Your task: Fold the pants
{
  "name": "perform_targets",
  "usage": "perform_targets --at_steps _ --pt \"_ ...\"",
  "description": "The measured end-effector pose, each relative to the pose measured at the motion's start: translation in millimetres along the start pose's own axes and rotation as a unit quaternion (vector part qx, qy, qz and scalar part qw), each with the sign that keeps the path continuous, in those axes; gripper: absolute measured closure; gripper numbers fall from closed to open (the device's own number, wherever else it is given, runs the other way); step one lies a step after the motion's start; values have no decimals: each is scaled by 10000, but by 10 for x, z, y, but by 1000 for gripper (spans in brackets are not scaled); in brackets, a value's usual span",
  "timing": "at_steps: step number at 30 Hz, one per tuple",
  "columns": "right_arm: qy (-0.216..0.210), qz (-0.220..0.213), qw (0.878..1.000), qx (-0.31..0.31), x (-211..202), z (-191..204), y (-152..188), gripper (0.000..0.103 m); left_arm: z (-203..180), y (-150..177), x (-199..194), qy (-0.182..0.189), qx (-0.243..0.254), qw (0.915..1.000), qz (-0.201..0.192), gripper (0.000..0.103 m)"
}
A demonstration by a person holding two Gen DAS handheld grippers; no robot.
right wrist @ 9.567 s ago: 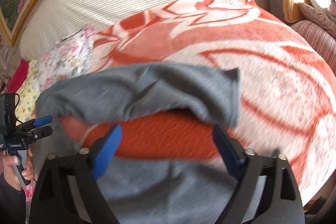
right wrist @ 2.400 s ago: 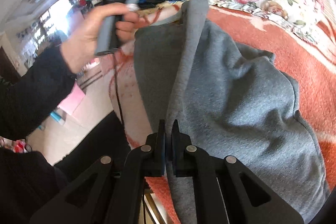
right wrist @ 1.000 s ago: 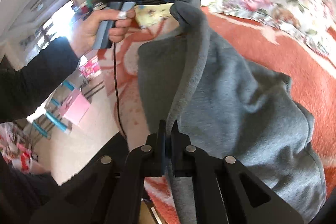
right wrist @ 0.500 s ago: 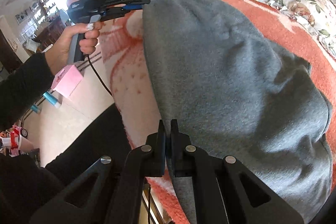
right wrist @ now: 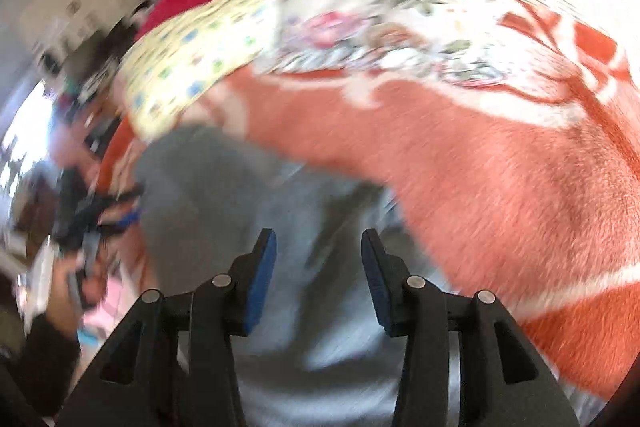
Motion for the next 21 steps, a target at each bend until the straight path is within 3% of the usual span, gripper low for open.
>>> perform_targets --at_steps 4,7,8,9,10,11,12,14,16,19,21 --pt "382 37 9991 170 407 -213 -283 54 -102 -32 134 -457 18 9989 35 4" --pt "414 476 9975 318 768 -347 -193 54 -201 -47 209 -539 182 9983 -159 4" --pt "470 607 9965 340 874 -407 -144 56 -236 -53 222 -423 186 9986 -254 4" --pt "441 660 9963 332 935 -428 -115 70 -295 -61 242 -222 163 9990 -365 6" --pt "372 659 9966 331 943 -425 -91 77 -368 -79 282 64 132 9988 -478 30" --pt "365 602 9970 313 941 -416 -112 82 -419 -74 338 377 66 9984 -417 85" --pt "367 561 9973 285 919 -399 -134 87 -445 -62 399 706 -130 9971 -271 87" --pt "368 372 9985 179 827 -320 -264 89 -445 -139 265 766 -229 9949 -609 87" --pt "273 127 9995 79 749 -216 -464 90 -547 -237 -15 855 -4 9911 -1017 87" --pt "224 -48 9997 -90 772 -78 -669 91 -598 -283 -302 728 434 9878 -1309 87" --pt "291 -1 9994 -165 968 -37 -719 91 -484 -240 -264 522 580 9901 -1168 85"
Point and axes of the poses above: each gripper's, at about its wrist camera, not at the fingertips, and x roughly the way its jaws point, z to its left, y to its underside, the point moved 10 cm from there along x, roughly the way its jaws point, and after that the axes turned 9 degrees about x, right-handed, at the moved point
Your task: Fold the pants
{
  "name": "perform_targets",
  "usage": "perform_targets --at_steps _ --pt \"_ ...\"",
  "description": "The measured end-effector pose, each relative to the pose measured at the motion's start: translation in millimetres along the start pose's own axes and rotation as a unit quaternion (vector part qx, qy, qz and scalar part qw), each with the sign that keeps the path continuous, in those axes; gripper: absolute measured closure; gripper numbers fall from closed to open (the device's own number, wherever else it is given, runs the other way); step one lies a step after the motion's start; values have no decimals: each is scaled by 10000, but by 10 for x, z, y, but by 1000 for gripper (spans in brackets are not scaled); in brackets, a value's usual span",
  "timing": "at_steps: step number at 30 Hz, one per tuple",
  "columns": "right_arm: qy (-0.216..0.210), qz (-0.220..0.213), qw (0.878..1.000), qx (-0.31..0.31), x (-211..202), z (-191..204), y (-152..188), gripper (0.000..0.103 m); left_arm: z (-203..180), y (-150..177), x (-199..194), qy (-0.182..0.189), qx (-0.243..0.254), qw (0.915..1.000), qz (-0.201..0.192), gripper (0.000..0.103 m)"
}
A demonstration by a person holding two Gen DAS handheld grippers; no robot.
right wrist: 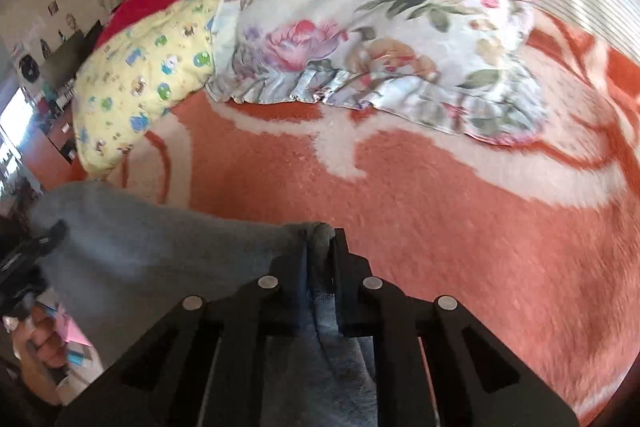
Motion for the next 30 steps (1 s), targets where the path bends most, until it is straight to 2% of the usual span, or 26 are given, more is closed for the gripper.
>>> perform_targets --at_steps 1,3,4,5,6,8,9,10,12,14,16,20,24,28,30 --pt "26 119 9999 56 173 -3 40 90 85 46 43 -98 79 9998 124 83" --pt "197 418 9989 90 442 -33 171 85 269 142 99 -297 86 9986 427 66" --pt "200 239 9994 118 454 -43 182 82 327 135 79 -331 28 9983 477 62" --pt "174 144 9996 173 403 -53 171 79 369 118 27 -353 2 9984 450 54" --pt "181 151 9990 372 322 -96 177 71 408 62 -76 -435 18 9985 329 43" --pt "115 68 9978 651 90 -160 177 68 466 -58 -284 -725 83 9973 20 33" --pt "18 -89 9975 700 -88 -177 167 66 477 -141 -419 -840 85 9962 -205 31" --pt "-79 -291 9966 763 -345 -211 176 59 470 -191 -483 -848 58 9959 -306 30" --pt "-160 -525 9944 906 -706 -289 255 48 324 -264 -596 -654 36 9966 -492 29" --pt "-261 -807 9909 1041 -1127 -384 407 45 125 -250 -589 -536 197 9973 -457 29" --pt "-156 -1002 9883 1137 -1469 -528 614 42 -207 -158 -484 -352 479 9979 -270 25" --pt "-2 -1045 9831 1502 -1879 -834 1063 42 -890 111 -157 182 844 9961 155 20" --pt "306 -1054 9763 1864 -2232 -1206 1499 42 -1550 487 191 731 1216 9881 599 20" --pt "648 -1157 9663 2207 -2622 -1602 1880 41 -2144 947 476 1230 1465 9750 1131 20" --pt "812 -1227 9595 2403 -2801 -1783 2054 41 -2349 1123 588 1354 1553 9691 1352 20"
Point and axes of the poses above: each gripper's, at about its wrist camera, not at the fingertips, and x roughly the way its jaws point, z to its left, y to its underside, the point moved 10 cm from there along x, roughly the way its jaws point, and after that the axes turned 9 degrees about x, right-handed, at the moved point
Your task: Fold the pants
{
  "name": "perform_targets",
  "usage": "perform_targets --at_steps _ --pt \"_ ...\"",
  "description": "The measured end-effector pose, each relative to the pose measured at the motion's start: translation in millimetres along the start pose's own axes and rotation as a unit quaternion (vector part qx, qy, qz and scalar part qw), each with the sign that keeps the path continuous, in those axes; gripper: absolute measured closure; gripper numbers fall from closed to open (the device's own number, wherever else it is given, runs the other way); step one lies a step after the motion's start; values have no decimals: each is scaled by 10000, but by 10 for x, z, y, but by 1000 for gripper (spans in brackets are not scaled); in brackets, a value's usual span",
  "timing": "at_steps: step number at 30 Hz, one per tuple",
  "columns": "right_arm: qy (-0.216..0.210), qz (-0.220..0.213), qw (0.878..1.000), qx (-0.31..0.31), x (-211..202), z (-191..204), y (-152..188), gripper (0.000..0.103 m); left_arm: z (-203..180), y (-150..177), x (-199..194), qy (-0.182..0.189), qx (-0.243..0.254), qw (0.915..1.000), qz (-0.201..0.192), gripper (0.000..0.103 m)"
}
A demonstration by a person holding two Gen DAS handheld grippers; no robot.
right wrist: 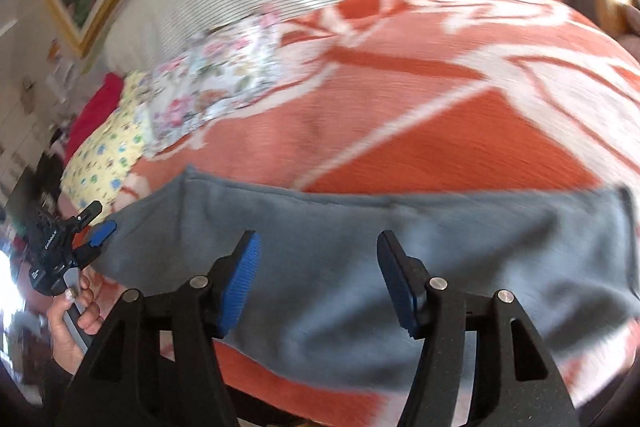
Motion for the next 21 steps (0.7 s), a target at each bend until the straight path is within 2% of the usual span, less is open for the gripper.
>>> perform_targets --at_steps 3,6,9,12,16,21 --pt "244 -146 9989 362 -231 -398 23 40 -395 145 343 336 169 9985 404 20" --pt "408 -285 9963 698 -432 -722 61 40 -834 274 620 628 516 9932 831 20" --pt "549 -359 9926 1023 -594 -1016 153 39 -1344 390 882 923 1058 9824 1233 20" --pt "691 -409 9878 1333 -707 -1307 278 38 -1915 528 1128 1226 1637 9658 1592 20" --pt "762 -470 9799 1781 -807 -1641 405 38 -2498 672 1412 1492 2161 9453 1937 20" --pt "623 -721 9685 2302 -910 -1924 399 38 -3064 908 1681 1711 2776 9161 2332 20"
Point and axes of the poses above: each gripper's, at about its wrist camera, not at the fingertips, and x roughly the way its jaws point, z to its left, y to its underside, the point moved 10 cm from there along x, roughly the way its jaws point, and after that the axes turned 9 degrees about x, right-handed, at the moved point
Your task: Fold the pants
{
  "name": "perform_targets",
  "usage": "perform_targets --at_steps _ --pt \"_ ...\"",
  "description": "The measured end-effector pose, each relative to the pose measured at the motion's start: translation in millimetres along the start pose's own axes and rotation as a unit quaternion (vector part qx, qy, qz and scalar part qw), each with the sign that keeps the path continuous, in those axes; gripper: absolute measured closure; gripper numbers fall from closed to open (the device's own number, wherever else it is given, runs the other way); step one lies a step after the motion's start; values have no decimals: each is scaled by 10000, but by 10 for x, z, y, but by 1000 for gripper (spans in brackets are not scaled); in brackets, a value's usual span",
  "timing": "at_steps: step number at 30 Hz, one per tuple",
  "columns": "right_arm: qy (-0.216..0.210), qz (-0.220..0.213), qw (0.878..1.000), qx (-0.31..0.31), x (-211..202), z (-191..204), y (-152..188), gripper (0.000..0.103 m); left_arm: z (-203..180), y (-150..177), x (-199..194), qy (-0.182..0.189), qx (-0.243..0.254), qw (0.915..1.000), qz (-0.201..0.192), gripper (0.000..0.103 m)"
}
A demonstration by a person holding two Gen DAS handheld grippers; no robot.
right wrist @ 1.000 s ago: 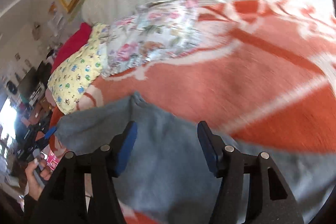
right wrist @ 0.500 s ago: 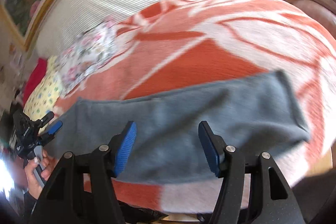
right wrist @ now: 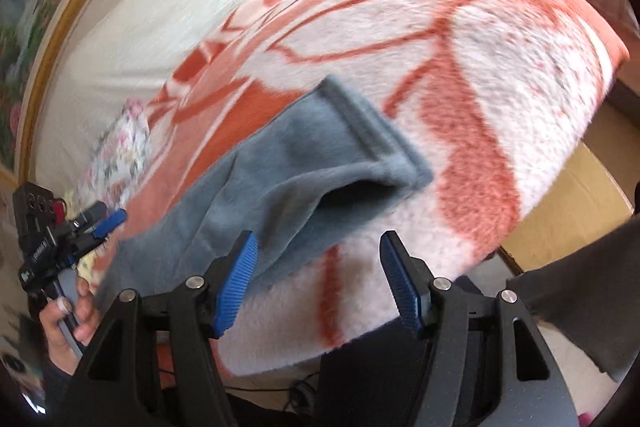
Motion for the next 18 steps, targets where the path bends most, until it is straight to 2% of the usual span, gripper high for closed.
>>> perform_targets --at_steps 3,8,18 --pt "-218 -39 9994 262 23 -57 -69 38 -238 -103 313 133 433 9982 397 20" --pt "-347 -47 9975 614 143 -178 -139 38 -497 -202 759 265 867 9918 902 20" --pt "-532 -327 9906 1214 123 -416 -279 38 -768 -330 1397 439 1259 9796 1503 20"
Point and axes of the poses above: each gripper's, at about its wrist camera, not at the fingertips, and x roughly the way its jaws point, z to its left, y to its underside, the point moved 10 cm from there along x, roughly the way its jaws point, and after that the axes turned 9 degrees about x, right-handed, at the moved point
